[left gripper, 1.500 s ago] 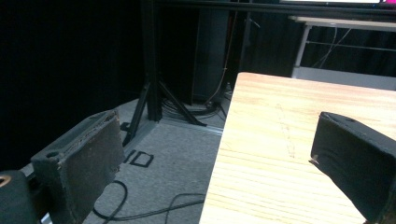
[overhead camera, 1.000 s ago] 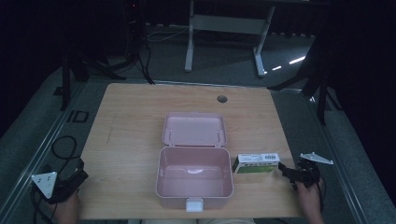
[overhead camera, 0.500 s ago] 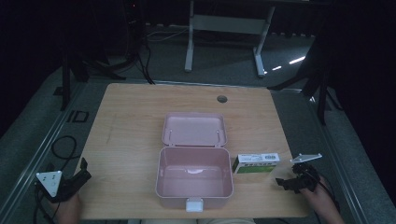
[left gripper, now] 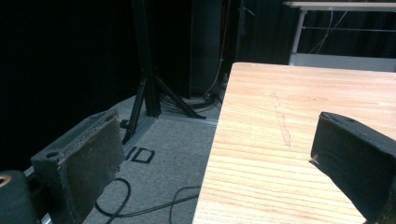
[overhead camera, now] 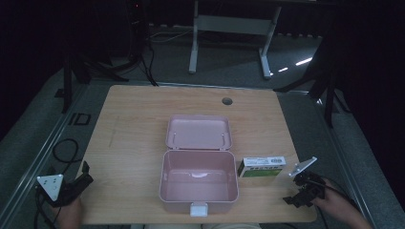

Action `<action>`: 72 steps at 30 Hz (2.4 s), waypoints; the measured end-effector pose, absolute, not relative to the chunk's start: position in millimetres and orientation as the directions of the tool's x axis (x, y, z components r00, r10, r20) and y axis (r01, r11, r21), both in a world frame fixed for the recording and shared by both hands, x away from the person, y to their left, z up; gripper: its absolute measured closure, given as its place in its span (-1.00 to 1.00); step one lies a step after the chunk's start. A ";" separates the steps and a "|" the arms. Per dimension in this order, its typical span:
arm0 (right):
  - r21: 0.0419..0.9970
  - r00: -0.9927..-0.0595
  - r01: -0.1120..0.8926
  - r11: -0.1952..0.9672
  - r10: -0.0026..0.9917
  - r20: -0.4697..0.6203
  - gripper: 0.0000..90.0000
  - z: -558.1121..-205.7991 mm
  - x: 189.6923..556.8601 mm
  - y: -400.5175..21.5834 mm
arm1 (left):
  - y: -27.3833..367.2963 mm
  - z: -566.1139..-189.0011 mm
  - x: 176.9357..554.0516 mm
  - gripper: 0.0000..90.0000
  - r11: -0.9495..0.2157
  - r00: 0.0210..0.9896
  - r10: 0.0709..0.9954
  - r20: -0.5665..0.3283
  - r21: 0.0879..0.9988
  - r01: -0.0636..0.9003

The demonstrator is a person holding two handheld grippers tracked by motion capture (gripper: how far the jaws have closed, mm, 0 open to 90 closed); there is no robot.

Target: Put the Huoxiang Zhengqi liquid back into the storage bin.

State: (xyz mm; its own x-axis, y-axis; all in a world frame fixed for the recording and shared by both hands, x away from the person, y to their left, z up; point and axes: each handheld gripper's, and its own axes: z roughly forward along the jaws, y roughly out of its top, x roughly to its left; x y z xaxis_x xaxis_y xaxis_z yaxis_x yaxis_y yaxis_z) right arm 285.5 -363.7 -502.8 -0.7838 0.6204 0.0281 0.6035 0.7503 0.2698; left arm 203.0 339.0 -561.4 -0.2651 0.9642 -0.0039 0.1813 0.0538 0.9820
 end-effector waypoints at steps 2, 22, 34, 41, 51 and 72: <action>0.220 -0.809 0.576 0.787 0.588 0.011 -0.71 -502.8 284.3 -358.4 | 339.1 -561.4 203.1 -0.94 0.057 -0.264 0.964 -0.007 0.982 0.180; 0.048 -0.933 0.357 0.933 0.354 0.066 -0.71 -504.8 277.8 -311.2 | 339.2 -561.3 203.4 -0.94 0.055 -0.265 0.964 -0.004 0.981 0.184; -0.001 -0.975 0.193 0.981 0.192 0.115 -0.66 -486.9 273.8 -273.8 | 340.1 -561.1 203.3 -0.94 0.058 -0.263 0.965 -0.008 0.981 0.183; -0.024 -0.989 0.094 0.995 0.096 0.113 -0.53 -477.0 269.3 -258.7 | 340.2 -561.0 203.2 -0.94 0.058 -0.260 0.966 -0.009 0.981 0.183; 0.036 -0.998 0.013 0.999 0.011 0.069 -0.51 -438.9 268.1 -239.6 | 340.2 -561.0 203.4 -0.94 0.057 -0.258 0.966 -0.008 0.981 0.184; 0.048 -0.995 0.031 0.998 0.035 -0.090 -0.34 -385.2 314.9 -249.3 | 340.5 -561.0 203.8 -0.94 0.059 -0.258 0.966 -0.009 0.981 0.186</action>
State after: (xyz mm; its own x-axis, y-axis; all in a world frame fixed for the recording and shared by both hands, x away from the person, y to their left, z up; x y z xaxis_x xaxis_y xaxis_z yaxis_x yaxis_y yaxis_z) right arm 314.9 -249.3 -385.2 -0.9953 0.0347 -0.0900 0.0305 0.9984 0.0479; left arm 203.8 340.5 -561.0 -0.2584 0.9660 -0.0090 0.1863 0.0589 0.9807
